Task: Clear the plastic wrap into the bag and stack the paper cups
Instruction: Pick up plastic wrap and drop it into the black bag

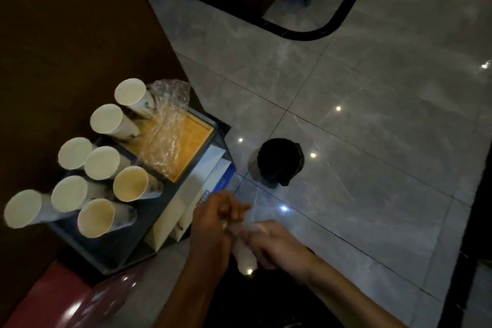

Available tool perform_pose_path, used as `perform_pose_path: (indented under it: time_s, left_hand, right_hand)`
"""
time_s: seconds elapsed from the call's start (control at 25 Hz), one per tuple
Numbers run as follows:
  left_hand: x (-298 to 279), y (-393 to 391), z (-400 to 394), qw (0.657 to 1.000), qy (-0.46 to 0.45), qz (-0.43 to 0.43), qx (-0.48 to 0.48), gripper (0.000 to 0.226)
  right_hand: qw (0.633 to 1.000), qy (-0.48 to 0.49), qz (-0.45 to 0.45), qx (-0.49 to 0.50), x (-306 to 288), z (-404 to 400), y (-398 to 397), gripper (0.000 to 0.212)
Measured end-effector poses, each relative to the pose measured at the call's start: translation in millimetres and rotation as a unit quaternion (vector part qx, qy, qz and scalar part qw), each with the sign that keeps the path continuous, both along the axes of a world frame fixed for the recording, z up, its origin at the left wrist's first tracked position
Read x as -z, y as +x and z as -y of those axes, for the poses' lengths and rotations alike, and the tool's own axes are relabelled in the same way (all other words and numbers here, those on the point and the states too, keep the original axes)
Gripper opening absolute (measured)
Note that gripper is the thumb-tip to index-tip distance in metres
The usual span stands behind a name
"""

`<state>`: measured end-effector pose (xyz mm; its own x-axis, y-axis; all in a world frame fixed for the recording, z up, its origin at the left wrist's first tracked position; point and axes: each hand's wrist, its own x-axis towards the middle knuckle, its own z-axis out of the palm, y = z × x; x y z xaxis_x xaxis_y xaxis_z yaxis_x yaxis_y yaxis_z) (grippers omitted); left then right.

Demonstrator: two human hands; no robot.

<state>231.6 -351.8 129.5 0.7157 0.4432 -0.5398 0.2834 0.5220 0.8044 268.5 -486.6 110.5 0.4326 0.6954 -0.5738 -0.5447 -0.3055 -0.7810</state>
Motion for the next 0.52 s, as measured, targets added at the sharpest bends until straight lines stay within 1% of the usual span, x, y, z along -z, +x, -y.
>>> perform_pose_path:
  time_s: [0.04, 0.08, 0.16, 0.2, 0.28, 0.32, 0.36, 0.4, 0.44, 0.48, 0.52]
  left_hand:
    - [1.3, 4.0, 6.9, 0.998, 0.050, -0.019, 0.043, 0.027]
    - [2.4, 7.0, 14.4, 0.992, 0.089, -0.042, 0.080, 0.028]
    - [5.2, 14.8, 30.7, 0.980, 0.134, -0.062, 0.135, 0.032]
    - [6.5, 19.7, 38.1, 0.975, 0.153, -0.056, 0.149, 0.032]
    - [12.6, 32.3, 49.3, 0.969, 0.190, -0.058, 0.151, 0.030]
    - [17.2, 38.3, 50.2, 0.959, 0.223, -0.074, 0.160, 0.032]
    - [22.1, 42.5, 47.4, 0.942, 0.266, -0.088, 0.185, 0.032]
    - [27.4, 44.6, 42.3, 0.923, 0.306, -0.082, 0.220, 0.030]
    - [32.5, 46.1, 35.6, 0.906, 0.333, -0.055, 0.258, 0.023]
    - [35.4, 47.9, 28.2, 0.893, 0.340, -0.023, 0.295, 0.014]
    - [37.1, 50.7, 21.0, 0.882, 0.340, 0.003, 0.327, 0.009]
  right_hand:
    - [0.994, 0.011, -0.050, 0.093, 1.9, 3.9, 5.3, 0.028]
    - [0.978, 0.020, -0.095, 0.182, 4.1, 5.0, 9.8, 0.028]
    - [0.932, 0.027, -0.157, 0.327, 8.9, 0.6, 18.8, 0.026]
    - [0.907, 0.041, -0.193, 0.371, 9.7, -3.6, 24.4, 0.024]
    - [0.853, 0.102, -0.296, 0.419, 6.3, -12.8, 38.4, 0.021]
    - [0.836, 0.121, -0.326, 0.425, 3.3, -16.8, 47.0, 0.022]
    - [0.826, 0.123, -0.340, 0.433, 1.0, -19.8, 54.8, 0.024]
    - [0.818, 0.107, -0.344, 0.448, -0.2, -22.9, 61.5, 0.024]
    - [0.809, 0.088, -0.343, 0.470, -0.7, -25.9, 69.1, 0.020]
    - [0.795, 0.074, -0.343, 0.495, -0.2, -27.9, 76.6, 0.017]
    - [0.775, 0.065, -0.350, 0.522, 1.2, -29.5, 83.2, 0.021]
